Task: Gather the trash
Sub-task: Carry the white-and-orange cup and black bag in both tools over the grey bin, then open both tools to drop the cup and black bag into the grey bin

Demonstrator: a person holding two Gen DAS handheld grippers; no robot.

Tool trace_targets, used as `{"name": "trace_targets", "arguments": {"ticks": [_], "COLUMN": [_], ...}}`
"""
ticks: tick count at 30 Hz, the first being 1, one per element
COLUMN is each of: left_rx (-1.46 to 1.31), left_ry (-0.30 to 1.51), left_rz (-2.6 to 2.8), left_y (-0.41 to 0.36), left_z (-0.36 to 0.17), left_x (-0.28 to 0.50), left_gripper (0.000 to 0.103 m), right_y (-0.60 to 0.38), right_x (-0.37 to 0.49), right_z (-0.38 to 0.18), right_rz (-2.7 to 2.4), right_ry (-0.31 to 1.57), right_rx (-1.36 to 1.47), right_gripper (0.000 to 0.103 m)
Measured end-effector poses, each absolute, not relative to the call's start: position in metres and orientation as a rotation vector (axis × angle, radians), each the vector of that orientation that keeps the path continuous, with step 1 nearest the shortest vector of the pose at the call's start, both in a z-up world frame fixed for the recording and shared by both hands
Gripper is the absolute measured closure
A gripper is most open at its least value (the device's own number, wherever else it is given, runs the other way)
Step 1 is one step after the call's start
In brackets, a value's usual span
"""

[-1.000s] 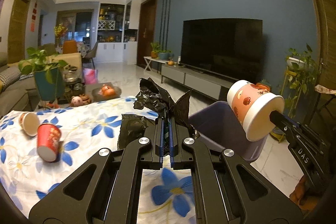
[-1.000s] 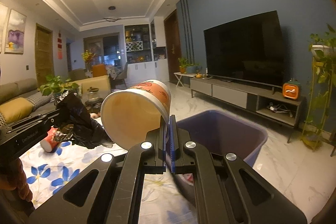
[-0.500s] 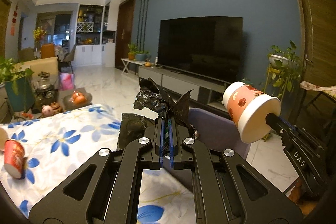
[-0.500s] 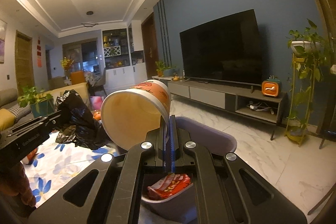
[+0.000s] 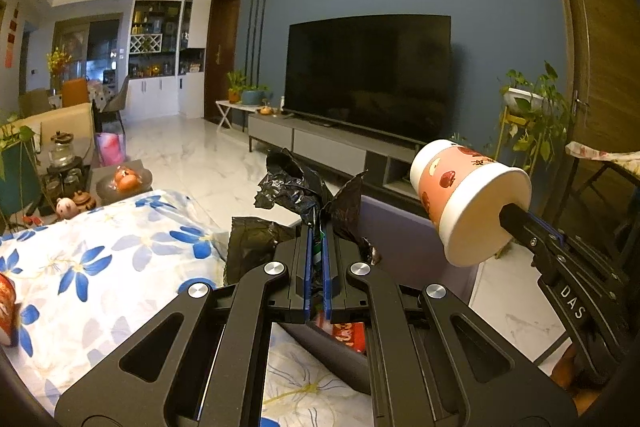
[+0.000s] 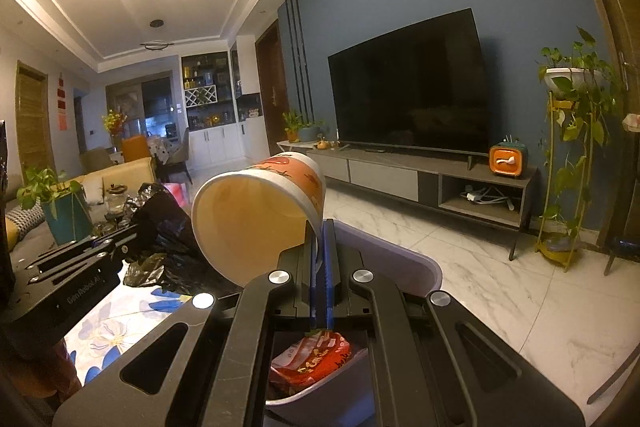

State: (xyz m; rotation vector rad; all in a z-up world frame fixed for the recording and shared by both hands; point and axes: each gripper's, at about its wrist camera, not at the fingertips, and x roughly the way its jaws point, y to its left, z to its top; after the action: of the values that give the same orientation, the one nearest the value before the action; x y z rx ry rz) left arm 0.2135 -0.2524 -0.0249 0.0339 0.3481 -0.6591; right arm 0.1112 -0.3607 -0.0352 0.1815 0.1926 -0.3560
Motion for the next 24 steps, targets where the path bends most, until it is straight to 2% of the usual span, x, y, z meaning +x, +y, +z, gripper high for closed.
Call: {"name": "trace_targets", "arguments": {"ticks": [21,23,24], "left_rx": [0.039,0.034,0.040], "left_ry": [0.388,0.392,0.398], "left_rz": [-0.703,-0.711,-0.703], "left_y": [-0.274,-0.275,-0.275], "left_z": [-0.044,-0.045,-0.046], "left_x": [0.230,0.231,0.232], "left_gripper": [0.099,0.094,0.087], "right_y": [-0.374,-0.377,-0.379], "right_x": [0.128,0.133,0.134], "right_z": [-0.044,-0.046,-0.046], "right_rz": [-0.361,-0.357,-0.356], "right_ry": [0.213,0.231,0.236], "right_rx": [0.201,0.208,0.211], "right_gripper": [0.099,0.099,0.098]}}
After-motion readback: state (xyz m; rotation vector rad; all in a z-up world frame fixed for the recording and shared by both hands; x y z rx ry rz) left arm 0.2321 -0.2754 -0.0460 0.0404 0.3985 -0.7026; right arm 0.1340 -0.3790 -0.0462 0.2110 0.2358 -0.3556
